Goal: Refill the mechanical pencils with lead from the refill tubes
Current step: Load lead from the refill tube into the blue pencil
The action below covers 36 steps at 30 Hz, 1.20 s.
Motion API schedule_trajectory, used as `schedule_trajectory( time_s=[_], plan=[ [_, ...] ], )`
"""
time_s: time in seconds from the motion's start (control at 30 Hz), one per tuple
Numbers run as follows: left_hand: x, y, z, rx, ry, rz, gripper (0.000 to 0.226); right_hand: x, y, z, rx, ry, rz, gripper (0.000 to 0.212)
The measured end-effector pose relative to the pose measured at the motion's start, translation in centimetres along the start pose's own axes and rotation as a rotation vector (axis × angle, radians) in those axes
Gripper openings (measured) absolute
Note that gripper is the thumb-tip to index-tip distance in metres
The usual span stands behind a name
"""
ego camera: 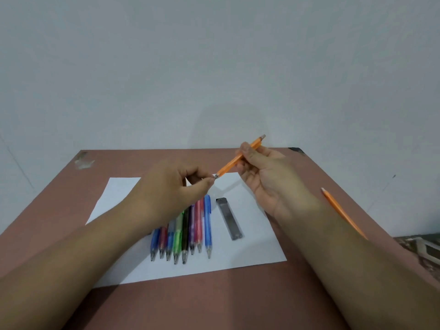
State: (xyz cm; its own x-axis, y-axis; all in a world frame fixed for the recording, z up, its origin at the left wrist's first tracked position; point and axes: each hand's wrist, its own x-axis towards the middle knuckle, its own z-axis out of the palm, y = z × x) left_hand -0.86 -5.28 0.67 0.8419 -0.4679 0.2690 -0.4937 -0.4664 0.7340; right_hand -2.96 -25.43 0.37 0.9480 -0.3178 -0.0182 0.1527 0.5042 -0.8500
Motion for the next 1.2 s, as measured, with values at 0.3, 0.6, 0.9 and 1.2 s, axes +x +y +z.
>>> schedule_trajectory(
  time_s=[0.3,0.6,0.9,1.2],
  plan=[
    [-1.2,5.7,2.4,0.255,-0.145,0.229,0.022,-2.4,-5.7,-2.5,-0.547,0.029,-0.109,0.012],
    [-0.5,9.3,10.3,0.437,-0.425,0.421,0.055,-5.7,-10.8,-11.2,-1.430,0.287,-0.134,0.014],
    [0.6,11.0,15.8,0.456,-0.557,0.469,0.074,-6.2,-8.4,-14.8,-1.561,0.387,-0.092,0.020],
    [0.7,9.5,15.5,0.487,-0.529,0.525,0.067,-5.9,-7.5,-14.2,-1.557,0.286,-0.081,0.028]
  ],
)
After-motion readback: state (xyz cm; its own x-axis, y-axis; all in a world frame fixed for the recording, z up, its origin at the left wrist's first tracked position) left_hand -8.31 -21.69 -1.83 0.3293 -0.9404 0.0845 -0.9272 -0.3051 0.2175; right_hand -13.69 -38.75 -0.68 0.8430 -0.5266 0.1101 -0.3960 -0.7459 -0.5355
